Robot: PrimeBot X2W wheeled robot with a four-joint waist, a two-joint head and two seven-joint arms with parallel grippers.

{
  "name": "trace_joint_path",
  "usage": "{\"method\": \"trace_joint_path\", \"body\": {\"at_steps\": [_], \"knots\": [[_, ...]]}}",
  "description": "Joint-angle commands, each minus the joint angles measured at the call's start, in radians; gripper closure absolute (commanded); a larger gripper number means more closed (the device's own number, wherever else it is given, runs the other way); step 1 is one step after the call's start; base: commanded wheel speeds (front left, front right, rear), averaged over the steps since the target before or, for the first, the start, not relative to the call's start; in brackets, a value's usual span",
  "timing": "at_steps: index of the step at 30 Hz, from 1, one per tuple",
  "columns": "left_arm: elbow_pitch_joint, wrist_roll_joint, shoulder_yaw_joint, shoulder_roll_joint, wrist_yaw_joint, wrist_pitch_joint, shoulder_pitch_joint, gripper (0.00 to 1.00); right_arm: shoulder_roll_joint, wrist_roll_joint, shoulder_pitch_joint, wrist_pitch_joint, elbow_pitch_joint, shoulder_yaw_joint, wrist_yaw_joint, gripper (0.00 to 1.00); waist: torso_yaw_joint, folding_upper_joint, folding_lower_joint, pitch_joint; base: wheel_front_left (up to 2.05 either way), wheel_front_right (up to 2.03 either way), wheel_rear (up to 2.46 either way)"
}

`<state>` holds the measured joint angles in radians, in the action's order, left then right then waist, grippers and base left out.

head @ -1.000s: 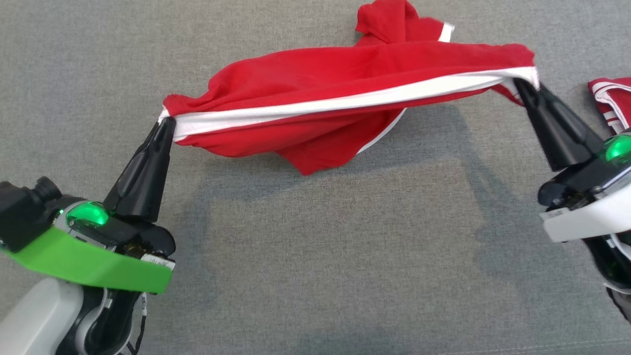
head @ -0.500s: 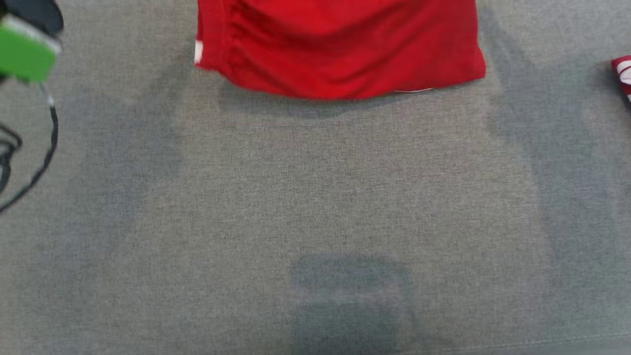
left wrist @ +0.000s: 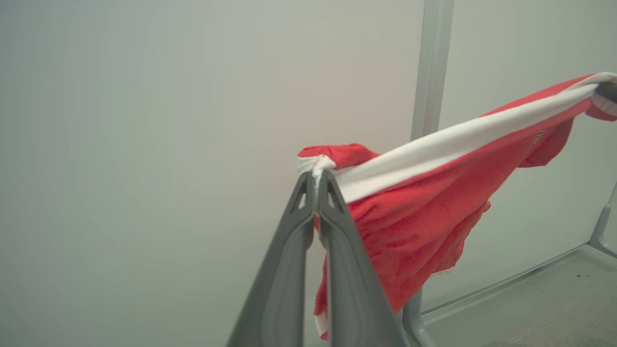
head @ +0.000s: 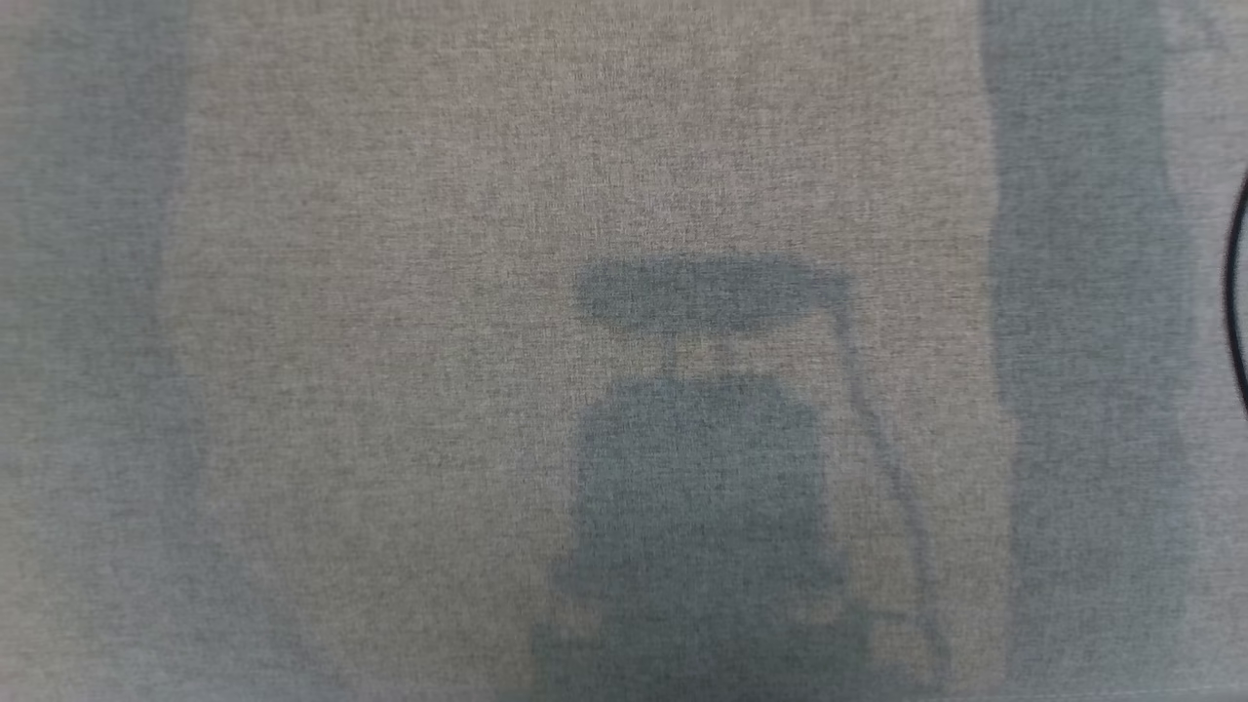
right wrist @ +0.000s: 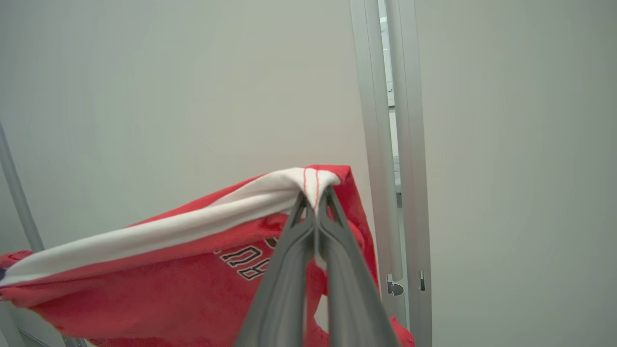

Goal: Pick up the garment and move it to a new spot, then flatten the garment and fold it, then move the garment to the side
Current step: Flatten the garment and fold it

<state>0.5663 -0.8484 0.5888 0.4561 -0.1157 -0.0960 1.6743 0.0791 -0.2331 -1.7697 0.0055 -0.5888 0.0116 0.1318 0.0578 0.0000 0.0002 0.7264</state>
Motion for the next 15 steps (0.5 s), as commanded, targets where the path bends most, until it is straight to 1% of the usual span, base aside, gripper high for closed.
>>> {"method": "trace_joint_path", "body": {"at_steps": [1,3,4,6,9,10,11,15], "knots": [[0.024,0.024,0.016,-0.002,-0.008,-0.044,0.015,1.0,0.002,-0.014,0.005,-0.018,-0.03,0.005,-0.002,1.0,-0.005,0.0,-0.0002,0.054,0.0,0.0,0.0],[0.062,0.004,0.047,-0.016,-0.015,-0.077,-0.022,1.0,-0.002,-0.036,0.05,-0.047,-0.067,0.039,-0.002,1.0,-0.019,0.0,-0.0002,0.066,0.0,0.0,0.0],[0.068,0.005,0.076,-0.016,-0.015,-0.089,-0.045,1.0,0.003,-0.048,0.086,-0.058,-0.083,0.067,-0.002,1.0,-0.024,0.0,-0.0002,0.07,0.0,0.0,0.0],[0.065,-0.028,0.137,-0.013,-0.015,-0.109,-0.098,1.0,0.024,-0.088,0.151,-0.091,-0.097,0.109,-0.002,1.0,-0.034,0.0,-0.0002,0.07,0.0,0.0,0.0],[0.05,-0.079,0.216,0.02,-0.014,-0.139,-0.187,1.0,0.046,-0.17,0.269,-0.13,-0.09,0.173,-0.001,1.0,-0.051,0.0,-0.0002,0.06,0.0,0.0,0.0],[0.05,-0.079,0.216,0.02,-0.014,-0.139,-0.187,1.0,0.046,-0.17,0.269,-0.13,-0.09,0.173,-0.001,1.0,-0.051,0.0,-0.0002,0.06,0.0,0.0,0.0],[0.044,-0.096,0.233,0.033,-0.014,-0.148,-0.221,1.0,0.057,-0.197,0.312,-0.141,-0.081,0.194,-0.001,1.0,-0.056,0.0,-0.0002,0.057,0.0,0.0,0.0],[0.006,-0.162,0.285,0.08,-0.014,-0.165,-0.349,1.0,0.121,-0.291,0.483,-0.175,-0.02,0.29,-0.002,1.0,-0.075,0.0,-0.0002,0.039,0.0,0.0,0.0]]}}
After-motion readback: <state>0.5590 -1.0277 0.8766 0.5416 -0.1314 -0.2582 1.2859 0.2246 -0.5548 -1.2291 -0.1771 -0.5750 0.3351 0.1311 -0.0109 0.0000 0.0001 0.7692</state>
